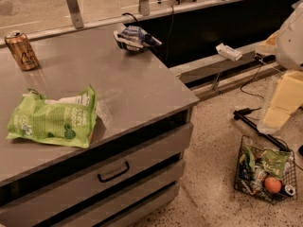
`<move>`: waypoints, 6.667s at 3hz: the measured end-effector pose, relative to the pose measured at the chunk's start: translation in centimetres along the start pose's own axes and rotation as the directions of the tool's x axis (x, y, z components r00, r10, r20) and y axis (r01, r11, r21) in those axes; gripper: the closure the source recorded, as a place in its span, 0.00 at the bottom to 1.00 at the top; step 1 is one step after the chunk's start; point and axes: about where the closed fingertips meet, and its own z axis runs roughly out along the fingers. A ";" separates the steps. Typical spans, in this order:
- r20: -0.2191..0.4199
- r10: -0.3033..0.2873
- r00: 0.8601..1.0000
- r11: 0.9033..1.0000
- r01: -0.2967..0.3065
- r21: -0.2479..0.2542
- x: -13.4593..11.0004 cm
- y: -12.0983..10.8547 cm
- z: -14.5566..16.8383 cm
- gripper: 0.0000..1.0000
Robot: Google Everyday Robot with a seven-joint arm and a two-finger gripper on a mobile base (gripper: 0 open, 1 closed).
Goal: Move blue chip bag near orange can
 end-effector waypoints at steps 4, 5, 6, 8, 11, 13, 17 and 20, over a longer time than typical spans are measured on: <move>0.131 -0.215 0.968 0.959 0.184 0.218 -5.0 -10.4 0.6 0.00; 0.131 -0.247 0.960 0.934 0.200 0.295 -6.5 -13.2 1.2 0.00; 0.130 -0.247 0.960 0.931 0.198 0.307 -6.6 -13.5 1.1 0.00; 0.234 -0.319 0.918 0.910 0.228 0.346 -9.8 -14.5 2.1 0.00; 0.475 -0.480 0.738 0.858 0.279 0.432 -24.9 -20.2 7.2 0.00; 0.455 -0.437 0.776 0.885 0.280 0.373 -30.8 -23.0 14.8 0.00; 0.373 -0.393 0.841 0.910 0.297 0.288 -32.5 -23.4 24.1 0.88; 0.424 -0.428 0.798 0.889 0.290 0.353 -33.2 -23.5 20.1 1.00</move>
Offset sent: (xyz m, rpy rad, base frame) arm 0.0280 0.0051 0.0063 0.0013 -0.0502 0.0584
